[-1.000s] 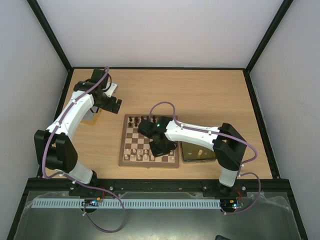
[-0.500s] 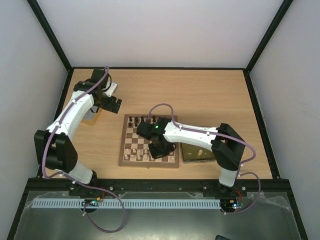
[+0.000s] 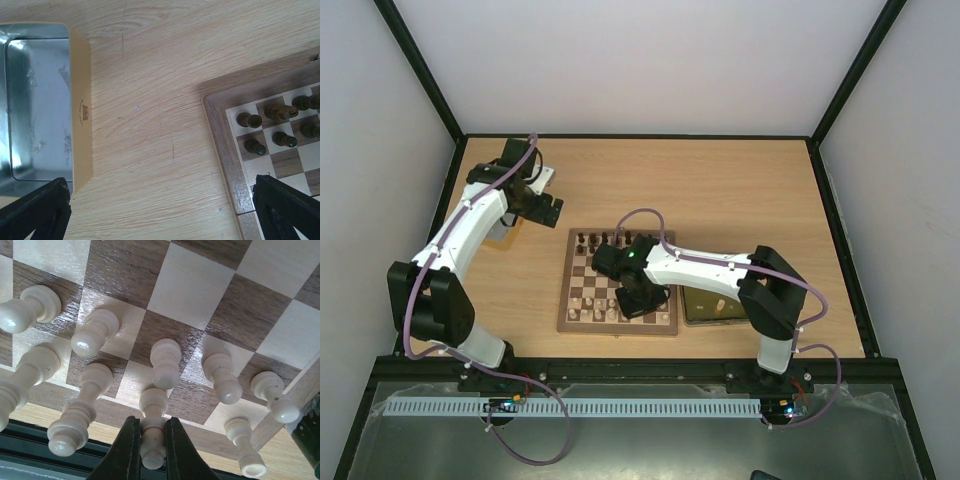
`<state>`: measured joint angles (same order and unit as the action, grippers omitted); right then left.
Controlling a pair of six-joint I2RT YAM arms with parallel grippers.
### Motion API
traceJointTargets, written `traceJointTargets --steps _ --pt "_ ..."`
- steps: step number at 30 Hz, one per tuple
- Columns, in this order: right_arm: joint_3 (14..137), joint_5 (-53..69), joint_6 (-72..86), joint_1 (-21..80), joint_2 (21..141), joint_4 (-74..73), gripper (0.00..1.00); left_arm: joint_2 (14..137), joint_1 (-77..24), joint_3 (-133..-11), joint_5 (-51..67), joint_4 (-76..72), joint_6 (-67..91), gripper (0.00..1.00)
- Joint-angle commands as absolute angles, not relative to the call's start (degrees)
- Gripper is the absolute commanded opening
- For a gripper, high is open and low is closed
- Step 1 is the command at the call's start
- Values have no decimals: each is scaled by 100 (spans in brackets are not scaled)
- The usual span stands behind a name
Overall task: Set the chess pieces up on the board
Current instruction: Place the chess piece on the chessboard.
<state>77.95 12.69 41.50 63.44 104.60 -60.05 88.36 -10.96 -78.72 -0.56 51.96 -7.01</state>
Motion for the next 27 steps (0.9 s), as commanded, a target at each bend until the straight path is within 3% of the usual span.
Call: traceJointTargets --steps 1,27 --pt "7950 1204 4080 6390 10604 -6036 2 8700 -1065 -7847 -106 5230 -647 99" --pt "8113 1174 3970 6381 10739 -6160 2 8789 -1064 -7926 -88 5246 -653 99"
